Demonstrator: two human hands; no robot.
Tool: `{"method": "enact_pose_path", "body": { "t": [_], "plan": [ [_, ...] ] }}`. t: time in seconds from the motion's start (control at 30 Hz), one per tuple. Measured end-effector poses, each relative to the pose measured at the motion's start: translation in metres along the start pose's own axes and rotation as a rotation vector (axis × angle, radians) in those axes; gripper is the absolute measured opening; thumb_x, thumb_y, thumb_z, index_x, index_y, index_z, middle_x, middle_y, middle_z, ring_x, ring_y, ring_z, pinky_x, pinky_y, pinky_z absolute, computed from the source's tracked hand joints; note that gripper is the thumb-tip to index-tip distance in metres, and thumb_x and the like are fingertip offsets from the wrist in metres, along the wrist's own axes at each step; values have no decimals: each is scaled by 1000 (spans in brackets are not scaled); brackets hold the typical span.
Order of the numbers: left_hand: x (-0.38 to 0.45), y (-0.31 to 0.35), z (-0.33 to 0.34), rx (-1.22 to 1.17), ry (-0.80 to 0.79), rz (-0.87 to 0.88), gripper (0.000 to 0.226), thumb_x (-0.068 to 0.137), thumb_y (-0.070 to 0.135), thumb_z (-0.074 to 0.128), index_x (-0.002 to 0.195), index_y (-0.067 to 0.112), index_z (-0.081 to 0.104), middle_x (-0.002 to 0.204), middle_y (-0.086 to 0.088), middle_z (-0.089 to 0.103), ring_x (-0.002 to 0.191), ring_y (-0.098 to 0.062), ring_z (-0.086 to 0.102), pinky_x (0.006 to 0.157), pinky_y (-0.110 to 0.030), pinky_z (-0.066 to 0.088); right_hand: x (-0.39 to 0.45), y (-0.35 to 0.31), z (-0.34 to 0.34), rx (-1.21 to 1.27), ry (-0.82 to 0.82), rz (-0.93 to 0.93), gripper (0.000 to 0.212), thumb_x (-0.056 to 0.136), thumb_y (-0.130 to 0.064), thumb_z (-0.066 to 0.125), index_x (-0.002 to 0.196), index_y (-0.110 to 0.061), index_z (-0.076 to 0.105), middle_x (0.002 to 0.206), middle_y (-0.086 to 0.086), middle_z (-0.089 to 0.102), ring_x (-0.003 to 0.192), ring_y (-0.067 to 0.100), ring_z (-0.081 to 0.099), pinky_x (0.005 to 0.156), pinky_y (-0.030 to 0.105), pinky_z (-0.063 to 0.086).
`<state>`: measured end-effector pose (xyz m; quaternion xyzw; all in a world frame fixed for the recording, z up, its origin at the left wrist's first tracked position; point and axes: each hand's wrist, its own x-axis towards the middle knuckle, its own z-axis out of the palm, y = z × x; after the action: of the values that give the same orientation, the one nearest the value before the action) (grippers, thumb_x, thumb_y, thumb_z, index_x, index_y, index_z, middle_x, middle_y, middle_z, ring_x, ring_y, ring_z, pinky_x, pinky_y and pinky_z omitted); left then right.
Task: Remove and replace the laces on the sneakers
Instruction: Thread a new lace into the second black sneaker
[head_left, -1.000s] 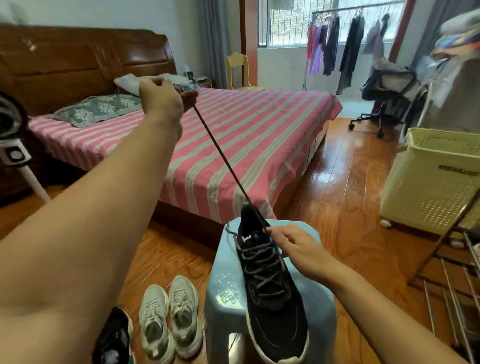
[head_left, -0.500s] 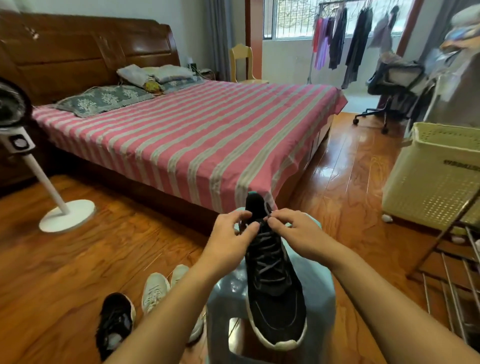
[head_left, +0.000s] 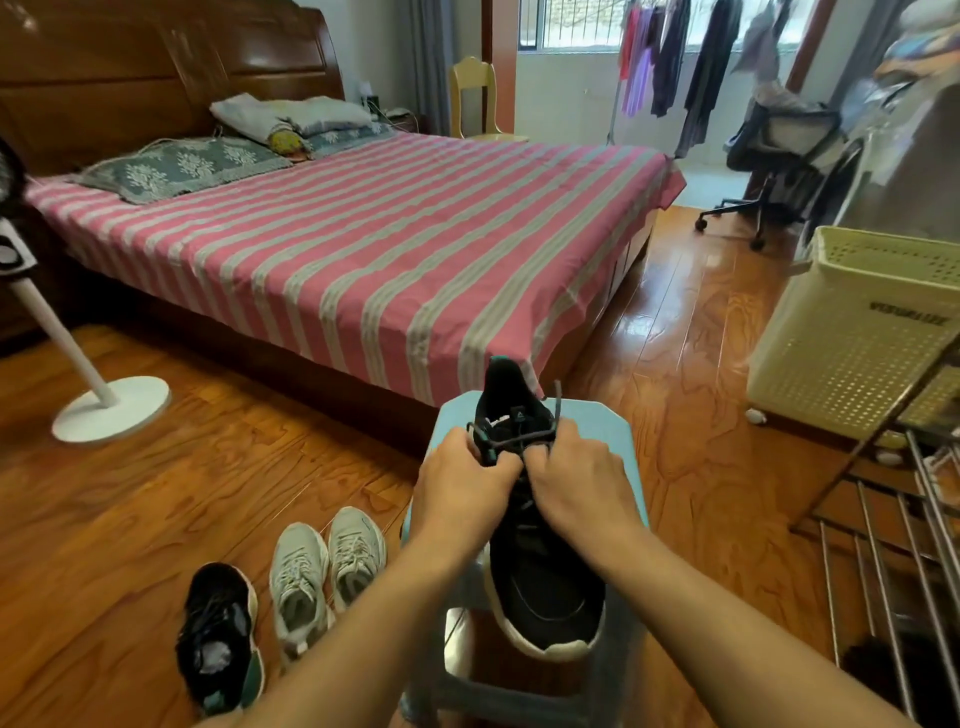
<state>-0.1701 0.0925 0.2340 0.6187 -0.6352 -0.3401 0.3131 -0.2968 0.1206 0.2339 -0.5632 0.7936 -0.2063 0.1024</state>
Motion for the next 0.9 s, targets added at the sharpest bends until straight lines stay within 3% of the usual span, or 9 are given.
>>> {"method": "enact_pose_path", "body": {
  "t": [0.07, 0.13, 0.23, 0.3, 0.47, 0.57, 0.63, 0.73, 0.9],
  "plan": [
    [6, 1, -1, -12, -21, -18, 31, 84, 37, 68, 71, 22, 44, 71, 5, 52, 65, -16, 47, 58, -32, 33, -5, -3, -3, -252, 108, -226, 12, 96, -19, 53, 93, -8, 56, 89, 16, 56, 75, 42, 58, 58, 41, 38],
    [13, 1, -1, -43, -45, -70, 34, 83, 42, 68, 68, 21, 45, 69, 3, 53, 67, -20, 50, 60, -33, 37, -7, -4, -4, -274, 112, -271, 12, 91, -15, 61, 84, -7, 56, 76, 11, 48, 62, 38, 55, 51, 37, 31],
    [22, -2, -5, 109, 40, -31, 39, 82, 49, 63, 64, 17, 50, 71, -4, 60, 73, -30, 58, 60, -36, 37, -11, -3, 0, 9, 40, -32, 14, 98, -25, 46, 89, -14, 46, 74, 1, 42, 64, 23, 43, 57, 36, 28],
    [24, -4, -7, 177, 79, 66, 38, 84, 46, 60, 65, 14, 54, 68, -4, 61, 70, -30, 58, 58, -35, 37, -13, 1, 3, 66, 25, -3, 13, 98, -26, 45, 89, -16, 43, 75, 2, 46, 65, 22, 41, 59, 36, 31],
    [30, -9, -10, 185, -28, 165, 34, 91, 39, 58, 65, 17, 54, 70, -2, 62, 71, -29, 59, 58, -35, 39, -7, 6, 3, 163, -20, 21, 15, 100, -25, 39, 94, -15, 49, 88, 7, 57, 79, 28, 53, 65, 37, 39],
    [23, -14, -21, 7, -181, 162, 25, 97, 47, 61, 91, 23, 66, 92, 8, 69, 87, -14, 66, 78, -38, 54, 0, 12, -3, 208, -16, 75, 29, 103, -32, 37, 93, -13, 57, 98, 13, 64, 89, 32, 55, 73, 39, 42],
    [10, -18, -22, -23, -270, 135, 26, 94, 45, 68, 108, 23, 61, 105, 12, 67, 96, -8, 65, 86, -33, 54, 0, 16, -8, 293, -69, 83, 33, 102, -39, 41, 96, -16, 63, 102, 8, 68, 97, 30, 59, 79, 38, 44],
    [3, -22, -14, -5, -163, 57, 25, 91, 39, 72, 101, 21, 57, 98, 6, 66, 91, -13, 63, 74, -32, 49, -15, 16, -4, 375, -182, 49, 25, 94, -33, 57, 116, -27, 66, 106, -4, 69, 98, 18, 61, 81, 30, 45],
    [-7, -17, -2, -114, -82, -39, 23, 86, 31, 70, 94, 21, 52, 90, -1, 65, 83, -19, 64, 68, -37, 53, -25, 8, 6, 322, 2, 155, 20, 88, -37, 59, 99, -24, 67, 90, -2, 68, 82, 22, 59, 70, 34, 48]
  ]
}}
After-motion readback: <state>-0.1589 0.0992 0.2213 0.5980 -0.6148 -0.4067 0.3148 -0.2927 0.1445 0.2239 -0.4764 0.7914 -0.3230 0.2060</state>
